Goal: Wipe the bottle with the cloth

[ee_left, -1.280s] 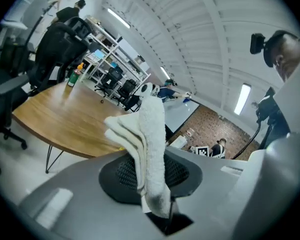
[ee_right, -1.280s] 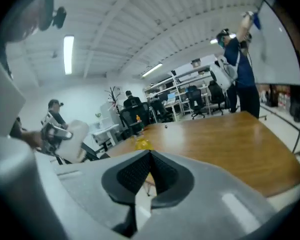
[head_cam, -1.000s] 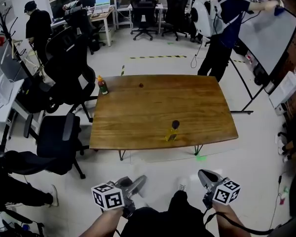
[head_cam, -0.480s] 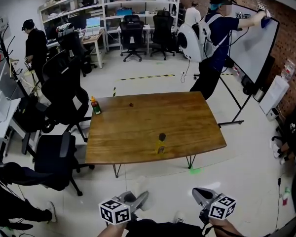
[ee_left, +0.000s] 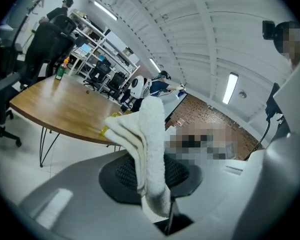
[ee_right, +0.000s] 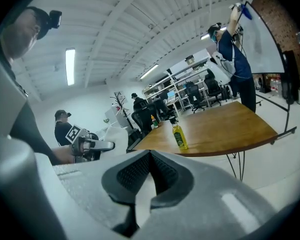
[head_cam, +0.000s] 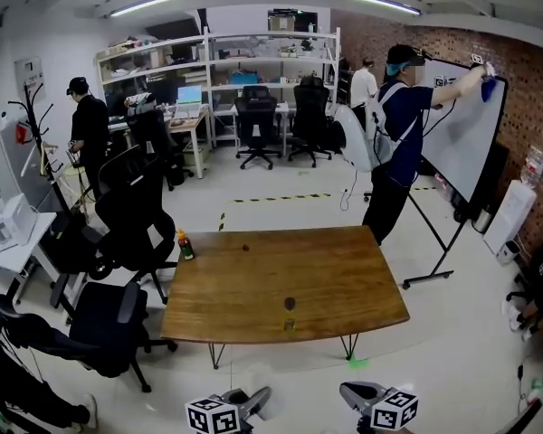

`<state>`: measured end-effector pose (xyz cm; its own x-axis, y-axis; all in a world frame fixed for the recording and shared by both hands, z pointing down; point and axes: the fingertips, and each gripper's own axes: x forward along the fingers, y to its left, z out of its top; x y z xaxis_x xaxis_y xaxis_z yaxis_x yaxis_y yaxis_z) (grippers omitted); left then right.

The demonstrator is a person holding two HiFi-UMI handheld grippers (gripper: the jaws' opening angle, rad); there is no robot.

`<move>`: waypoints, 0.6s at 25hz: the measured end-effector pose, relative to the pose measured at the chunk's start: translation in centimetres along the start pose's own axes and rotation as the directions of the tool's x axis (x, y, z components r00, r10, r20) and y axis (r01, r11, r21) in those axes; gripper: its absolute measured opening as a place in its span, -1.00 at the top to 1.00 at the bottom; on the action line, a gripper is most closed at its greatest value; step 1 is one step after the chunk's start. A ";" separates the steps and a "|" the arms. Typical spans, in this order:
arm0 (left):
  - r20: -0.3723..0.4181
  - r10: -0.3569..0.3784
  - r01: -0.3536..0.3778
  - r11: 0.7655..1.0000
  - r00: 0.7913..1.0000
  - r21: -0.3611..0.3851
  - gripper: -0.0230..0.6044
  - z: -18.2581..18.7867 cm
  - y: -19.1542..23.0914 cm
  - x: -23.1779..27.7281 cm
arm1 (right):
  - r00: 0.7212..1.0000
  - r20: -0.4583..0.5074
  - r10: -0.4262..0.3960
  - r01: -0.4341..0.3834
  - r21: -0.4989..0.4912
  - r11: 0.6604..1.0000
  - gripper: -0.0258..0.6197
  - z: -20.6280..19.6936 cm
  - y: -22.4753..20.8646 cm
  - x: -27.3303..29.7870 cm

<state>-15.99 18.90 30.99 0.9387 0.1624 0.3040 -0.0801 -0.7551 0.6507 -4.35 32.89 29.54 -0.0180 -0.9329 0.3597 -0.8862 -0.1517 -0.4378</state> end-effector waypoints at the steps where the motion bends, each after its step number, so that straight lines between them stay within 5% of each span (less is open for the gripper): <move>1: -0.002 -0.001 0.001 1.000 1.000 0.000 0.60 0.0 -0.5 0.1 | 1.000 -0.002 0.005 -0.005 0.001 1.000 0.87 0.0 0.1 -0.2; 8: -0.017 -0.011 0.012 0.999 1.000 0.044 0.60 1.4 -2.6 0.1 | 1.000 -0.005 0.014 -0.014 0.007 1.000 0.87 -0.5 0.5 -0.7; 15: -0.025 0.010 -0.010 1.000 1.000 0.003 0.60 1.4 -2.5 -1.2 | 0.999 -0.052 0.007 -0.005 0.036 0.999 0.87 -1.6 0.7 -0.9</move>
<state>-16.44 19.73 28.04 0.9292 0.1710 0.3277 -0.0882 -0.7583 0.6459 -5.70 34.13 30.19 -0.0485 -0.9156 0.3992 -0.8688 -0.1585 -0.4691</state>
